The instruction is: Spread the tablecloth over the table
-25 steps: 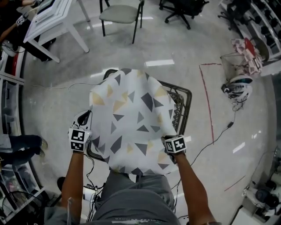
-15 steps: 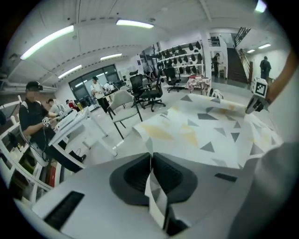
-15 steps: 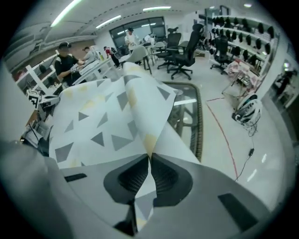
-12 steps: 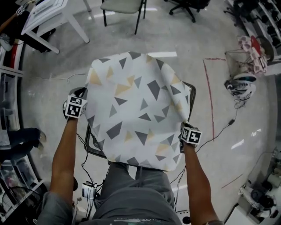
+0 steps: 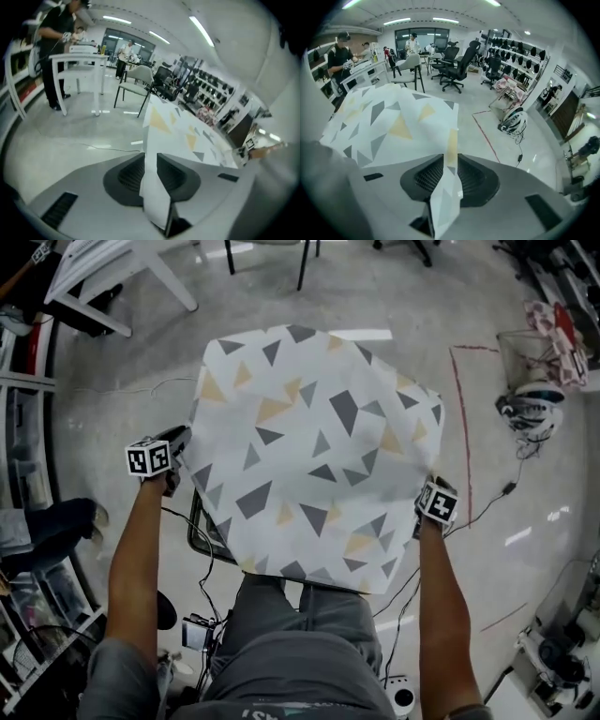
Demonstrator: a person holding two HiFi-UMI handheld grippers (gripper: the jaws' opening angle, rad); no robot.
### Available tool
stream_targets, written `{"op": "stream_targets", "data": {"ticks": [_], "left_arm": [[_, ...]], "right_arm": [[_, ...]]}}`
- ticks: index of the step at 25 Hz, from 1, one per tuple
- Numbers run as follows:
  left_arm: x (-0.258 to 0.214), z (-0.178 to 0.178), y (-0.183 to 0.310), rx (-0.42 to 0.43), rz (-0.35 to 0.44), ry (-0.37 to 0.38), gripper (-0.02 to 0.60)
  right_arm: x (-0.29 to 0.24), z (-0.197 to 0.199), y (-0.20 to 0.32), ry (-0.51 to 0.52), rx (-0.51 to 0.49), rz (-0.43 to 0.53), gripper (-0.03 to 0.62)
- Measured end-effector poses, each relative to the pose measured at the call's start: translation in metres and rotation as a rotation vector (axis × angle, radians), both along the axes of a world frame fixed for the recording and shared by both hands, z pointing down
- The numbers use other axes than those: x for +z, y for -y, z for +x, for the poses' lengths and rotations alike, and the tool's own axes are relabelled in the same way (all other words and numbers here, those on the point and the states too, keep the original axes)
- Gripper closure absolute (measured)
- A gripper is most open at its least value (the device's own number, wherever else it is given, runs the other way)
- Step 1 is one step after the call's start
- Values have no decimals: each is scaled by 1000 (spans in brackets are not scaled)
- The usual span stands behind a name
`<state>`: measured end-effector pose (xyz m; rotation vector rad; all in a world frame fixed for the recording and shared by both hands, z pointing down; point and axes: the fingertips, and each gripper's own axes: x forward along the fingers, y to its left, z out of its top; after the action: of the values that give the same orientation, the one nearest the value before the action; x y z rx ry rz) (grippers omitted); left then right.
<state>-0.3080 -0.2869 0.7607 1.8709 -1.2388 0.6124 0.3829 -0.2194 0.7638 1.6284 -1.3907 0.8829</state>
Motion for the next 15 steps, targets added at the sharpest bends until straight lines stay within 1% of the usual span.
{"op": "stream_targets", "data": {"ticks": [1,2,3,4,5,6,7,8,9,11,12,13,15], "left_arm": [[-1,-1,-11,-20,10,-81,521],[-2,-2,-22,-40,30,-150,507],[-3,-5,-31,-62,53,-206,492],[-5,-8,-40,-86,75,-245,472],[-4,-12,-46,-110,91,-258,451],[-2,-17,-50,-134,100,-239,413],[3,-22,-54,-154,101,-207,308],[7,-23,-58,-165,96,-200,285],[8,-19,-62,-166,89,-245,285],[0,0,-66,-133,90,-410,287],[-7,8,-66,-104,104,-460,287],[-13,11,-66,-79,121,-474,287],[-25,10,-69,-42,144,-476,295]], "right_arm": [[-2,-3,-10,-7,4,10,479],[-2,-10,-22,-2,7,15,469],[1,-20,-38,9,1,13,470],[5,-33,-55,20,-16,6,470],[11,-47,-74,29,-43,-6,470],[17,-60,-92,32,-72,-17,471],[21,-72,-108,34,-94,-28,475],[24,-83,-124,40,-109,-39,477],[27,-92,-138,52,-120,-52,480],[34,-109,-161,85,-137,-83,482],[38,-117,-169,99,-146,-96,484],[40,-124,-176,109,-156,-107,490],[41,-140,-187,130,-183,-118,499]]}}
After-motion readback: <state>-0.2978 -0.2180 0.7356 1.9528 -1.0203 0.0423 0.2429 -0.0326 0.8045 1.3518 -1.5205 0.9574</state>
